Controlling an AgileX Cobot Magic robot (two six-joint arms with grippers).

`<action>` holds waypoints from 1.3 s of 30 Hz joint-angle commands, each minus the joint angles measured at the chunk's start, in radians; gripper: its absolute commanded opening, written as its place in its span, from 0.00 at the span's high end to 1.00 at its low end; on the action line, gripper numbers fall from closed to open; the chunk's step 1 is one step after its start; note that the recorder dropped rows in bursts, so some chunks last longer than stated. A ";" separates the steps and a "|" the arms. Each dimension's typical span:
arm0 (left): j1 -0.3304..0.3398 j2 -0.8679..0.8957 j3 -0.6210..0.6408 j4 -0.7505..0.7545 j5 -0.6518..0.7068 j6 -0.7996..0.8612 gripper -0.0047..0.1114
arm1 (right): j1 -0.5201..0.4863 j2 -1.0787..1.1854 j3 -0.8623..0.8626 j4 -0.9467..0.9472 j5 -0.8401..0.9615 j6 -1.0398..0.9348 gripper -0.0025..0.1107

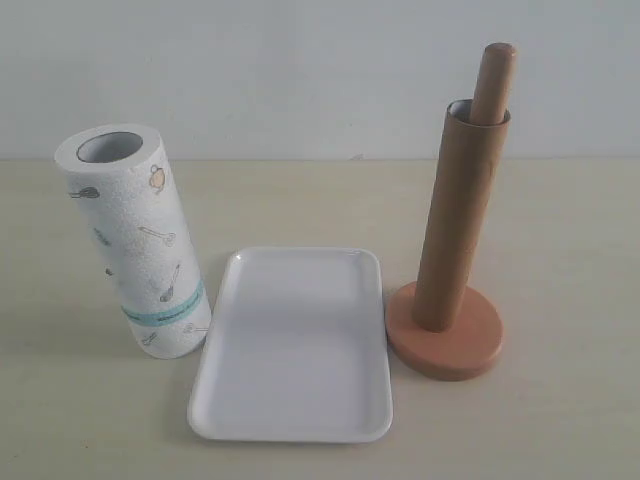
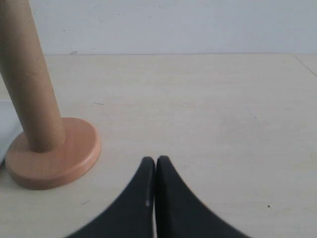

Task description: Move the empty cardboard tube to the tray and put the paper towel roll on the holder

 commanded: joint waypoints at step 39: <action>0.003 -0.003 0.004 0.000 0.001 -0.006 0.89 | -0.003 -0.004 0.000 0.002 -0.967 -0.017 0.98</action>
